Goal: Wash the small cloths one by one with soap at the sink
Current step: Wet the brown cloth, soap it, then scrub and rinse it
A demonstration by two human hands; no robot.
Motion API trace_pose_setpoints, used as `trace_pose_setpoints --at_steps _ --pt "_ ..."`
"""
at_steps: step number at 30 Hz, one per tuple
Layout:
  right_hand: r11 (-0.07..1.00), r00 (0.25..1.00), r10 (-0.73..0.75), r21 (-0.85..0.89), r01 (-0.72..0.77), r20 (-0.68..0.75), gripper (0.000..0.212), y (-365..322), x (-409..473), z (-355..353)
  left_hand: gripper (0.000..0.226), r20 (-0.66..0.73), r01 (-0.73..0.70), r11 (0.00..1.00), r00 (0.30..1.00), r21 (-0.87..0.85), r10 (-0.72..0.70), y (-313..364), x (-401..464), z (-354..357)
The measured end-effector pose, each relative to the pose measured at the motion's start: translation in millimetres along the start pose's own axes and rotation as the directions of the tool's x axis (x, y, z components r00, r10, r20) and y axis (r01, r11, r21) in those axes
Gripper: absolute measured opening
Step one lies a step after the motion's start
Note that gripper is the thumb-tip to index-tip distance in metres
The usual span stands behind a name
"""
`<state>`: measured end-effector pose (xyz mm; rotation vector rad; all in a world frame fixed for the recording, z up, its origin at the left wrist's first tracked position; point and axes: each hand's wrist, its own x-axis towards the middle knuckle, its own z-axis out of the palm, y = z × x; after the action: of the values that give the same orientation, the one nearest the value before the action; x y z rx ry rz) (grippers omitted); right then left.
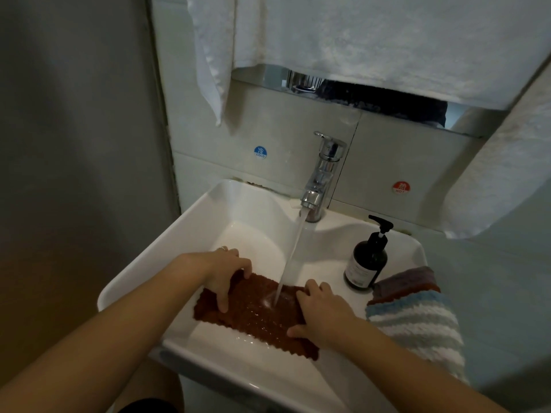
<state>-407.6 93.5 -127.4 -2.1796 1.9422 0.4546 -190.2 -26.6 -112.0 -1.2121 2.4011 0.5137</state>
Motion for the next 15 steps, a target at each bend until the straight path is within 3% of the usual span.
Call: trace_pose_setpoints --at_steps 6,10,15 --pt "0.999 0.996 0.047 -0.003 -0.047 0.08 0.071 27 -14 -2 0.082 -0.006 -0.125 0.991 0.992 -0.045 0.125 24 7 10" --pt "0.994 0.987 0.106 -0.016 -0.105 0.124 0.068 42 -16 -4 0.075 -0.082 -0.205 0.977 0.976 -0.049 0.201 35 10 14" --pt "0.987 0.976 0.156 0.006 -0.159 0.15 0.067 46 -11 -9 0.075 -0.16 -0.213 0.977 0.964 0.016 0.213 39 16 15"
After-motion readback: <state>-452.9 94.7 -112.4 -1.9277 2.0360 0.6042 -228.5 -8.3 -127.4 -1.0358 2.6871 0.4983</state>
